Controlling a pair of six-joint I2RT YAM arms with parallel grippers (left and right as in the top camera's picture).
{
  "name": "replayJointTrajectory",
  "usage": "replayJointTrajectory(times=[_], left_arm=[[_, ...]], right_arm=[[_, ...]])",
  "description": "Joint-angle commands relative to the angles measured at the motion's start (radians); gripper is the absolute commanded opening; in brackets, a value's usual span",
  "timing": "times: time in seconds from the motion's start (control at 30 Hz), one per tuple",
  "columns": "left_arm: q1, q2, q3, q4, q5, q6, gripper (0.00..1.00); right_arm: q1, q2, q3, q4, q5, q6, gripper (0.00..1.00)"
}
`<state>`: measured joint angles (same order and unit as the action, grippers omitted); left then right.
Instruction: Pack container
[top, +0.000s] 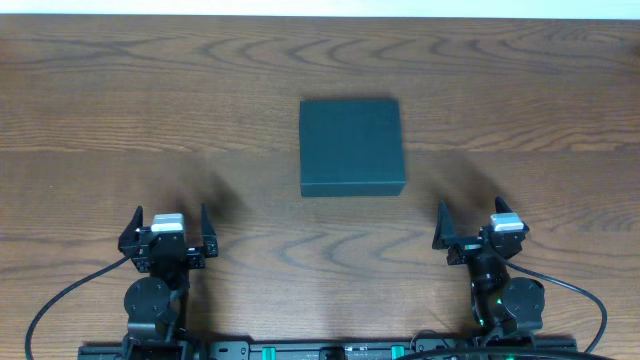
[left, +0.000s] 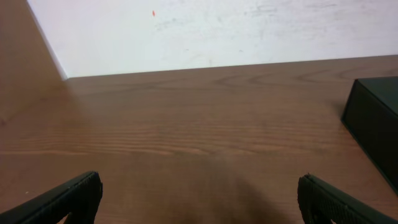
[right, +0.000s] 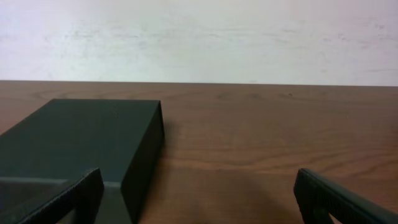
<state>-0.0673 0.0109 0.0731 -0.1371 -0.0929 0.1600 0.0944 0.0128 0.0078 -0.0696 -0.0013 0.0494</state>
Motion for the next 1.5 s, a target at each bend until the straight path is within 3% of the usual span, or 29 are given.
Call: replayJointTrajectory(times=[0.0,0.33,0.57,1.47], left_arm=[[0.005,-0.009,-0.027,0.001,0.014,0.019,0.98],[0.005,-0.009,-0.039,0.013,0.014,0.009,0.98],[0.005,-0.009,-0.039,0.027,-0.066,-0.137,0.99],[0.005,-0.007,-0.039,0.016,-0.069,-0.136,0.99]], right_arm=[[-0.009,-0.007,-0.002,-0.003,-0.003,0.017,0.99],[-0.009,-0.007,-0.002,-0.003,-0.003,0.017,0.99],[-0.009,-0.007,-0.002,-0.003,-0.003,0.017,0.99],[-0.009,-0.007,-0.002,-0.003,-0.003,0.017,0.99]])
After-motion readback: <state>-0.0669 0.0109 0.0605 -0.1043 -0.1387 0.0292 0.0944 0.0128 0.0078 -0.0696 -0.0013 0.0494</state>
